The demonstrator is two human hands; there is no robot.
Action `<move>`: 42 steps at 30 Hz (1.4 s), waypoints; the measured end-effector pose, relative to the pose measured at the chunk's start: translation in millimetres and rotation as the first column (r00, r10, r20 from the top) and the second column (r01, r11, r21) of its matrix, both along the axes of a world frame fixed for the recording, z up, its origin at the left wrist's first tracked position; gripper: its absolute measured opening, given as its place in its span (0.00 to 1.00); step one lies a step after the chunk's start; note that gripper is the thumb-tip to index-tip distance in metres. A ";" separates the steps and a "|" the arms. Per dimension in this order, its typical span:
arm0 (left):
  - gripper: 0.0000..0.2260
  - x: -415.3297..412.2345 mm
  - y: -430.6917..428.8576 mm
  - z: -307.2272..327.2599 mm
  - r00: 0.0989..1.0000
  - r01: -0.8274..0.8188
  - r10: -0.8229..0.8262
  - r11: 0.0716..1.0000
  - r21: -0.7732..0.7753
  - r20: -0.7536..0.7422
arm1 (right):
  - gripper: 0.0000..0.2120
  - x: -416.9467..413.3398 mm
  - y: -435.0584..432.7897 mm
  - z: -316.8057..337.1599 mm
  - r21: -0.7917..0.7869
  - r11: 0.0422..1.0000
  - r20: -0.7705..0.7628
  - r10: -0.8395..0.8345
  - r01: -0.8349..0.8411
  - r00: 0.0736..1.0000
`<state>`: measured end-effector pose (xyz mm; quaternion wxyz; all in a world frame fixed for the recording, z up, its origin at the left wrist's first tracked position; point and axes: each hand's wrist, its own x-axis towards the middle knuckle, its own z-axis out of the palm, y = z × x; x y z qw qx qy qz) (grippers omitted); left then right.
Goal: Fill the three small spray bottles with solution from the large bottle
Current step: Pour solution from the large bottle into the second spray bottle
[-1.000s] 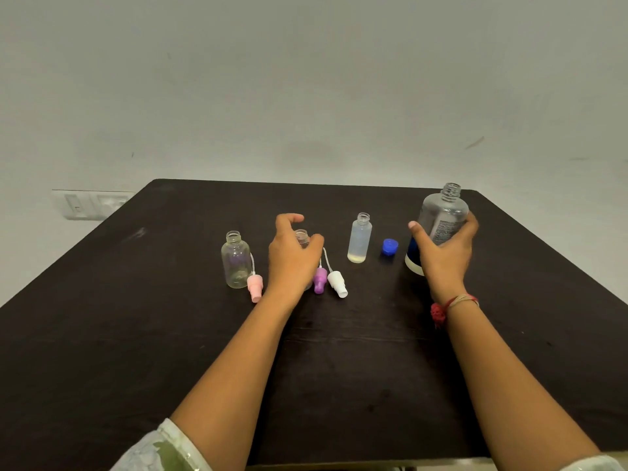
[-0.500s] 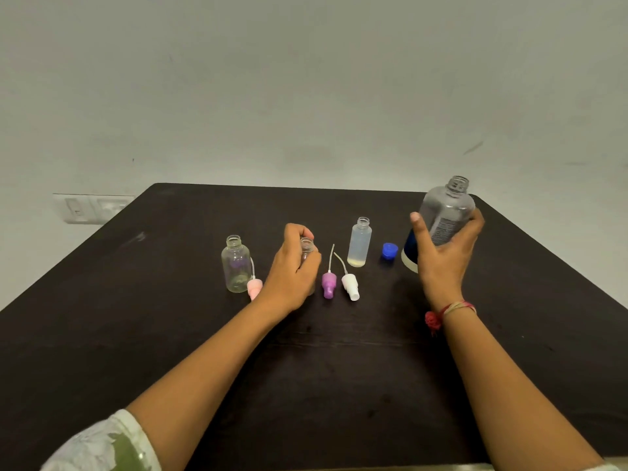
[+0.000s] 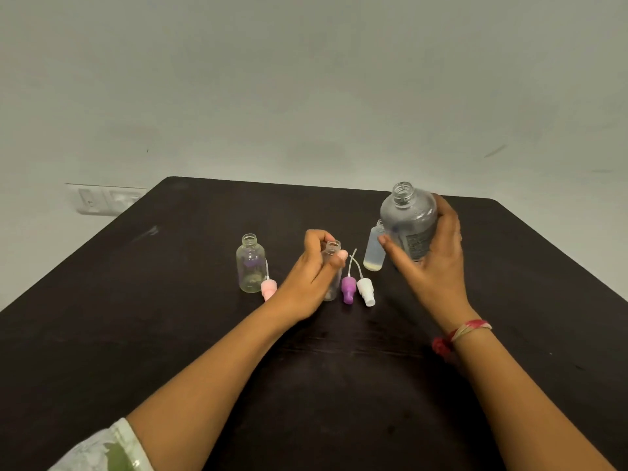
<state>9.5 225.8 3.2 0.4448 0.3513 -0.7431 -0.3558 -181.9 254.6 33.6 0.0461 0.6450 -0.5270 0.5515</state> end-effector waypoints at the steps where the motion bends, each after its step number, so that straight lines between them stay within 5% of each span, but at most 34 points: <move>1: 0.13 -0.2 -0.3 -1.1 1.000 0.002 -0.002 1.000 0.001 0.001 | 0.37 1.2 0.0 0.2 0.011 1.000 -0.024 0.004 -0.003 1.000; 8: 0.07 -3.3 -0.2 3.8 0.998 -0.048 0.046 0.998 -0.039 -0.038 | 0.42 -1.4 2.5 7.3 0.044 0.999 -0.132 -0.025 0.031 0.991; 19: 0.05 0.7 1.4 11.3 0.963 -0.203 0.197 0.979 -0.015 -0.186 | 0.37 -8.7 0.9 14.1 0.087 0.996 -0.459 0.047 -0.007 0.887; 32: 0.09 -5.5 8.7 12.6 0.951 -0.156 0.155 0.988 0.018 -0.266 | 0.40 -13.4 6.8 19.5 0.152 0.986 -0.400 0.125 -0.068 0.908; 42: 0.05 -7.1 7.2 9.3 0.942 -0.188 0.177 0.982 -0.012 -0.284 | 0.37 -14.8 3.9 18.4 0.122 0.992 -0.583 0.059 0.015 0.810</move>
